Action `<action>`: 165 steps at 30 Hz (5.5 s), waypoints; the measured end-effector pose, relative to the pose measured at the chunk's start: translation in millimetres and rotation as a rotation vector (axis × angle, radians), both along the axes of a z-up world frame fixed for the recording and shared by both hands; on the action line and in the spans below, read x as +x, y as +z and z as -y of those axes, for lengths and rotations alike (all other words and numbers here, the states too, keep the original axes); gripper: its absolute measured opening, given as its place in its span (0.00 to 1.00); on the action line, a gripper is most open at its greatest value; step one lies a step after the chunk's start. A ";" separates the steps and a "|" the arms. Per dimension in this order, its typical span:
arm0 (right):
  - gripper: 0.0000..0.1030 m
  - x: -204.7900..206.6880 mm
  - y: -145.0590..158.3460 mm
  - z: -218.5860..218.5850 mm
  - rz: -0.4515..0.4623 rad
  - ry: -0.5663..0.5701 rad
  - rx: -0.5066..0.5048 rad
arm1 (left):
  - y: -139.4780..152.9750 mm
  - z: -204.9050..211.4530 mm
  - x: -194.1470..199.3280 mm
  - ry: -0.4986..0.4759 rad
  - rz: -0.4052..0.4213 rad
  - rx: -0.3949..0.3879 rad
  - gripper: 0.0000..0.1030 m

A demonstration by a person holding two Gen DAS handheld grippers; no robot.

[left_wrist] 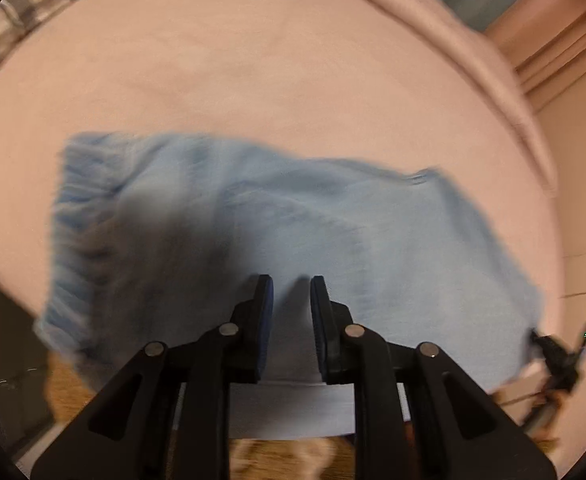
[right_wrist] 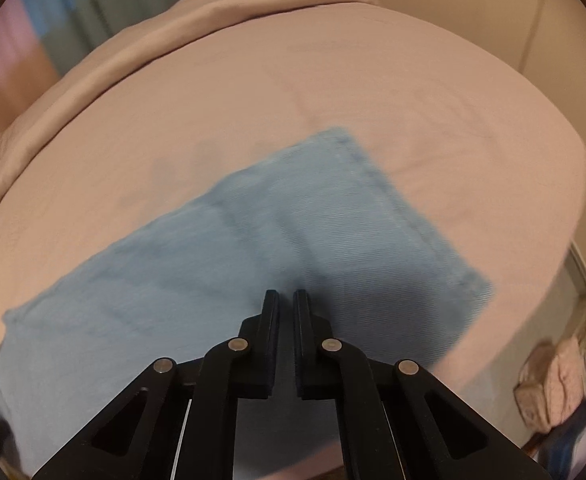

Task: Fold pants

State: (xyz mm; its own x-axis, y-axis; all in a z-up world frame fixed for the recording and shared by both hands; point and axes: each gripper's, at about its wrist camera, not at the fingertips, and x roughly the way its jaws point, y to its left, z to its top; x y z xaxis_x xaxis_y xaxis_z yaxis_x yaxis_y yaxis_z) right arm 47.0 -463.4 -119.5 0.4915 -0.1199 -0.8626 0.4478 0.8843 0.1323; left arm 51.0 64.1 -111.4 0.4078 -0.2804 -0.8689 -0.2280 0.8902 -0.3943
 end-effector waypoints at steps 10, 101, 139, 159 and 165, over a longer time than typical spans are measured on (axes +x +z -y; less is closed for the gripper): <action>0.36 12.6 33.7 36.8 0.111 -0.074 0.068 | 19.6 97.4 100.8 -0.233 0.100 0.007 0.23; 0.59 -118.5 -34.2 91.4 0.261 -0.184 0.343 | -12.9 189.0 16.9 -0.407 0.035 -0.025 0.90; 0.16 -27.6 109.9 -80.2 0.537 0.348 0.239 | 0.6 107.4 -9.6 -0.180 0.064 0.055 0.90; 0.16 -12.8 -11.4 -214.2 0.070 0.686 0.059 | -4.8 98.5 -10.4 -0.158 0.047 0.062 0.90; 0.45 -14.8 9.4 -199.8 0.050 0.699 0.158 | -3.2 99.1 -8.4 -0.164 0.054 0.056 0.90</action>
State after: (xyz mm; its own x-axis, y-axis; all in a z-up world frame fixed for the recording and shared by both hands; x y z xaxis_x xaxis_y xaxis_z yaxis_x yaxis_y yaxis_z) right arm 32.1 -263.6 -110.1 0.4470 0.3620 -0.8180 -0.2259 0.9305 0.2883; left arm 42.6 -35.0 -114.6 0.4075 -0.2986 -0.8630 -0.0576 0.9347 -0.3507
